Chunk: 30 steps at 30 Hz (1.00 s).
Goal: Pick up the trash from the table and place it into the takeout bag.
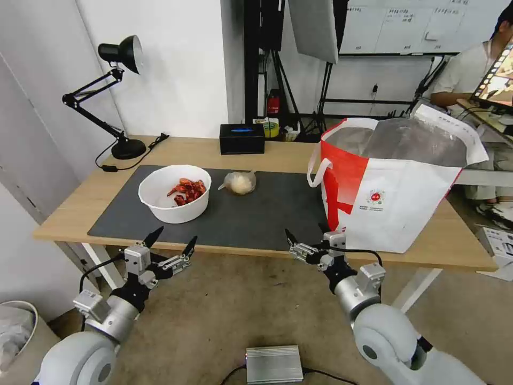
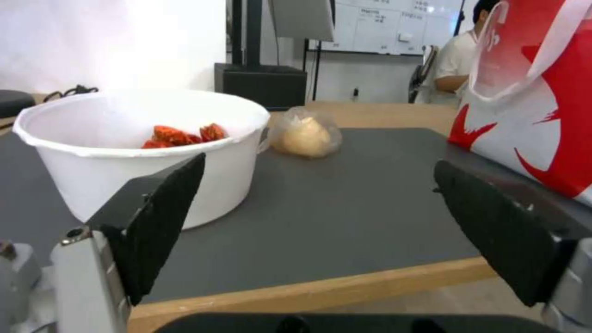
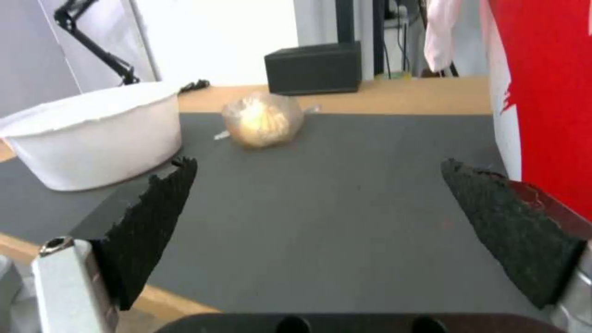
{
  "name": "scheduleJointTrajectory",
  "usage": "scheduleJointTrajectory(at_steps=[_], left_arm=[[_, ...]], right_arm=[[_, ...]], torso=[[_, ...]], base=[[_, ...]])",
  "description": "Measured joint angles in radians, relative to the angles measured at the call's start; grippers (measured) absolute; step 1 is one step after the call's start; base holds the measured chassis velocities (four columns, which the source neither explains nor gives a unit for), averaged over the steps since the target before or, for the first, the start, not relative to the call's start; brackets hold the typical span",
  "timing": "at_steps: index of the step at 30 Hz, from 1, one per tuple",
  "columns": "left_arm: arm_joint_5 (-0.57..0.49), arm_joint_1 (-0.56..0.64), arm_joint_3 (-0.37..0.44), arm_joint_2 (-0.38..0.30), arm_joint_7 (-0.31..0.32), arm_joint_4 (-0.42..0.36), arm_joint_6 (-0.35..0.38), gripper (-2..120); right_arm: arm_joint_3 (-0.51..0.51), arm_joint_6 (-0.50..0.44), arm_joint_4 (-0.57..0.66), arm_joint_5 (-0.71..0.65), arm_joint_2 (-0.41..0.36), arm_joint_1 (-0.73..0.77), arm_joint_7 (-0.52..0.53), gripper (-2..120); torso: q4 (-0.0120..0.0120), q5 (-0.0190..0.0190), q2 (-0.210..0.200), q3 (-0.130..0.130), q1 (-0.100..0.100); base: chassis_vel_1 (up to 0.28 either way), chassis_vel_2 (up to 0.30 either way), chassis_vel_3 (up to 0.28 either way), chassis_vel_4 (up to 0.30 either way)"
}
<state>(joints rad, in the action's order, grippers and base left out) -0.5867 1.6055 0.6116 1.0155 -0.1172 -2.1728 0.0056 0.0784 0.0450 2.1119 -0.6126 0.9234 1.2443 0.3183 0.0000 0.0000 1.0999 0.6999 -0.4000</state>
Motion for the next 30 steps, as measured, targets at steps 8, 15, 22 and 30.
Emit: scheduleJointTrajectory(at_steps=[8, 15, 22, 30], left_arm=[[-0.001, -0.009, -0.002, 0.003, -0.01, 0.01, -0.005, 100], [-0.004, -0.012, -0.002, 0.001, -0.011, 0.015, -0.007, 100], [-0.005, -0.008, 0.001, 0.0, -0.011, 0.015, -0.008, 100], [-0.004, -0.005, 0.0, 0.0, -0.01, 0.01, -0.008, 100]], right_arm=[[-0.005, -0.054, -0.028, 0.028, 0.005, 0.0, -0.017, 100], [-0.024, -0.076, -0.044, 0.052, 0.014, -0.011, -0.032, 100], [-0.052, -0.088, -0.07, 0.045, 0.026, -0.067, -0.04, 100], [-0.123, -0.083, -0.133, -0.024, 0.038, -0.226, -0.09, 100]], torso=[[0.0, 0.0001, 0.0, 0.0, 0.0], [0.0, 0.0, 0.0, 0.0, 0.0], [0.0, 0.0, 0.0, 0.0, 0.0], [-0.0001, 0.0001, 0.0, 0.0, 0.0]], base=[[0.0, 0.0, 0.0, 0.0], [0.0, 0.0, 0.0, 0.0], [0.0, 0.0, 0.0, 0.0], [0.0, 0.0, 0.0, 0.0]])
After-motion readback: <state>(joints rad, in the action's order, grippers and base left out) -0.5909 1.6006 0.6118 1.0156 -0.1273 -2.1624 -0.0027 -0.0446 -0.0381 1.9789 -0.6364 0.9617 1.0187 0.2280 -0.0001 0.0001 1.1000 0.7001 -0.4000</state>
